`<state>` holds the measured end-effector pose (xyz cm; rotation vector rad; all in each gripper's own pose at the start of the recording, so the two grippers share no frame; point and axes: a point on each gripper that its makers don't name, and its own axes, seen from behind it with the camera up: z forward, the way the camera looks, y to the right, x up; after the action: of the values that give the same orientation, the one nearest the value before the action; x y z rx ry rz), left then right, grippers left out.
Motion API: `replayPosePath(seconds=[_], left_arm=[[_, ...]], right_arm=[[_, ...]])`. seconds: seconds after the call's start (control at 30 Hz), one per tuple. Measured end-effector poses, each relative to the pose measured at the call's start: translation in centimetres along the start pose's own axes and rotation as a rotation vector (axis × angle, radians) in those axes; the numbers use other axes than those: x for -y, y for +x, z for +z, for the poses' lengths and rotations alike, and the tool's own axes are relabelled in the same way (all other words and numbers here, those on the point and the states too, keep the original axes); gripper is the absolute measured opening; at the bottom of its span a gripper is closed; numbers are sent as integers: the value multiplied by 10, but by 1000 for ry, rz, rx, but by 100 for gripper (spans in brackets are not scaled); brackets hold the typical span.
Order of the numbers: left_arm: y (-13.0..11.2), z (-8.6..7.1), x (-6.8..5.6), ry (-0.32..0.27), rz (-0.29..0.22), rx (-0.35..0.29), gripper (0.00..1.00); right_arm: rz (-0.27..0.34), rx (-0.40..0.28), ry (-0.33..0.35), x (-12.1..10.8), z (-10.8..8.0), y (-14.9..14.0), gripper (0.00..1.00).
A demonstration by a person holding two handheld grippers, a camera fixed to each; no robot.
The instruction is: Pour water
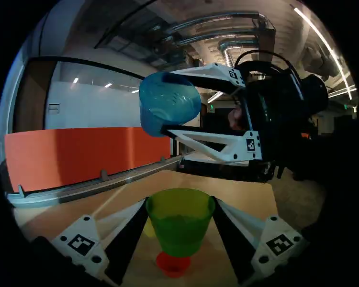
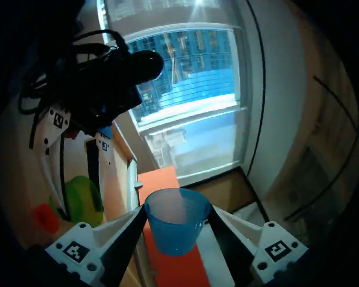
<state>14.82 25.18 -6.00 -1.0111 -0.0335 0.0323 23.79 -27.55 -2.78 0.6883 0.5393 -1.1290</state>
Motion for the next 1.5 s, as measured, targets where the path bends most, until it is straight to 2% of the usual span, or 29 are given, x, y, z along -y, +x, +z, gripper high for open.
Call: replayPosePath(seconds=[0.4, 0.5, 0.67, 0.77, 0.9, 1.1, 1.3, 1.5], left_arm=[[2, -1, 2, 7, 14, 2, 89], [3, -1, 3, 11, 17, 2, 89], [6, -2, 5, 20, 21, 1, 89], [7, -3, 6, 24, 22, 2, 89], [8, -4, 7, 33, 29, 4, 89], [10, -8, 11, 54, 37, 6, 89], [6, -15, 26, 100, 42, 25, 89], [-1, -25, 40, 145, 47, 50, 89]], right_arm=[[467, -5, -9, 7, -17, -1, 91], [592, -7, 8, 10, -21, 0, 91], [789, -11, 74, 24, -26, 8, 91], [870, -21, 99, 27, -28, 16, 91], [947, -28, 115, 28, -30, 21, 91], [1023, -30, 137, 30, -37, 21, 91], [1064, -22, 133, 29, -48, 15, 91], [1083, 21, 111, 33, -62, -10, 91]])
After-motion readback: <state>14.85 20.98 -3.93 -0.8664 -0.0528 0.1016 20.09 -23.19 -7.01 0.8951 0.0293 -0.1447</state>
